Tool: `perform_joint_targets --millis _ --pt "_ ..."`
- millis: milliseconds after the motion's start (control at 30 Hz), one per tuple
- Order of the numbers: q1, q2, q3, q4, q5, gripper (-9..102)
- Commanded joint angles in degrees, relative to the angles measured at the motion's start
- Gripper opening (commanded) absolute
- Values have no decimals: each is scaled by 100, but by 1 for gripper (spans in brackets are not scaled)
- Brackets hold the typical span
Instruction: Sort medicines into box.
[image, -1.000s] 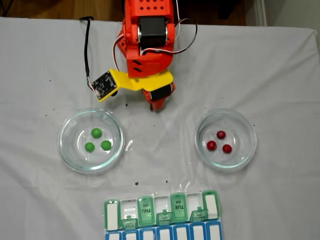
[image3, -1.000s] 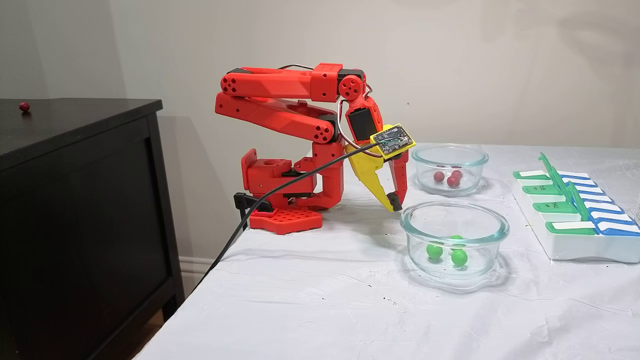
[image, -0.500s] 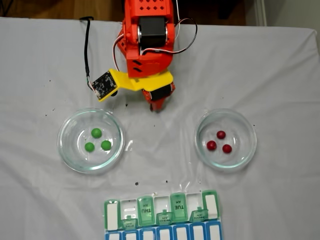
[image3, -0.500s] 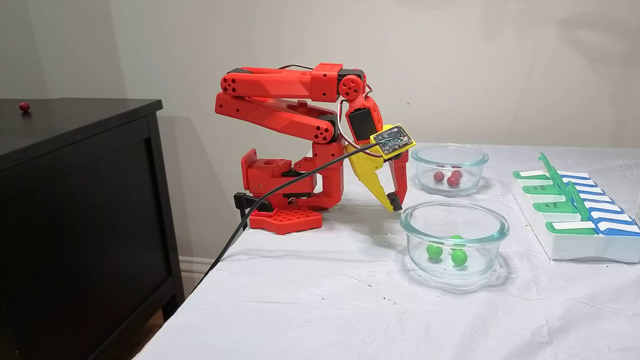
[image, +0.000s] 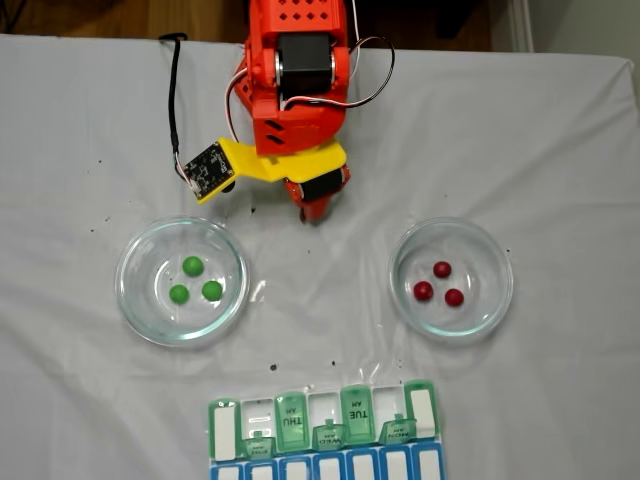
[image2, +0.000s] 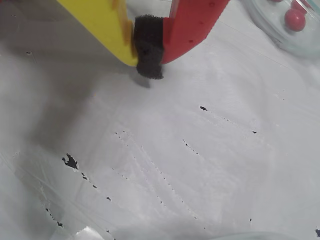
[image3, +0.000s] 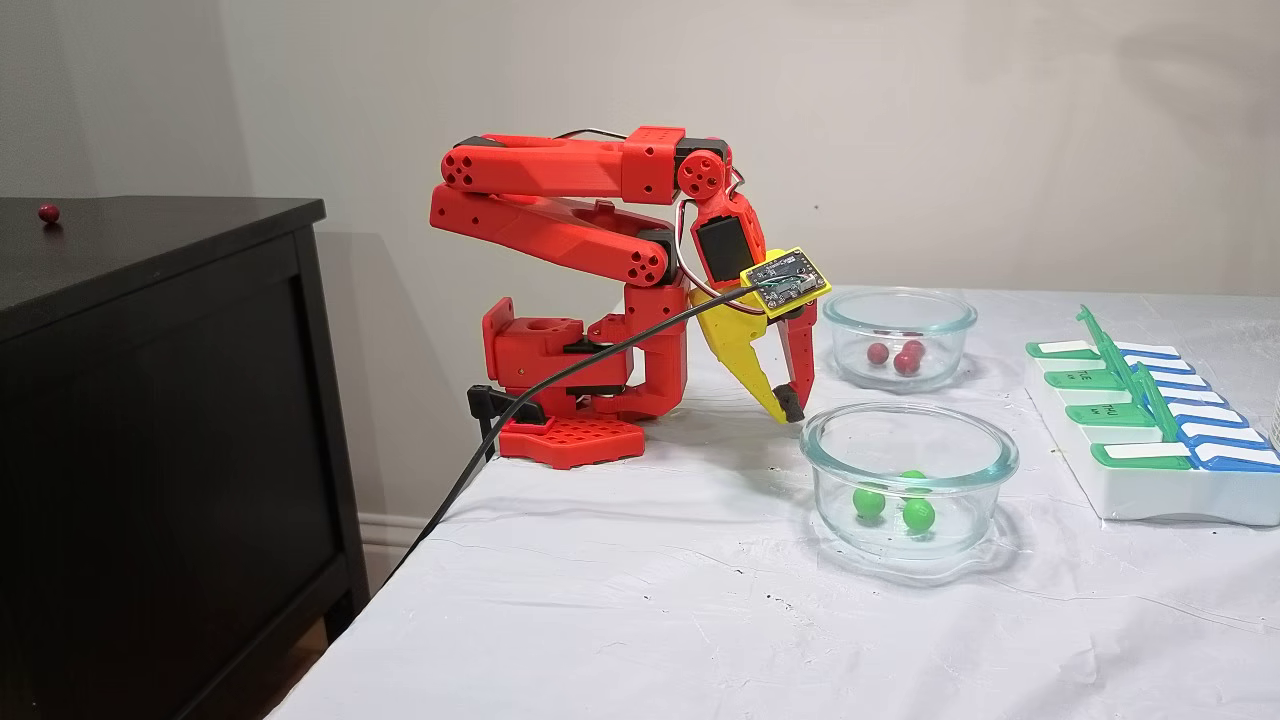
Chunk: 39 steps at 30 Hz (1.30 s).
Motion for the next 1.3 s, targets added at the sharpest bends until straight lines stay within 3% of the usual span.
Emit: perform_joint_targets --millis 0,1267 --pt "-44 97 -158 -44 -26 0" --pt "149 97 -158 -53 229 0"
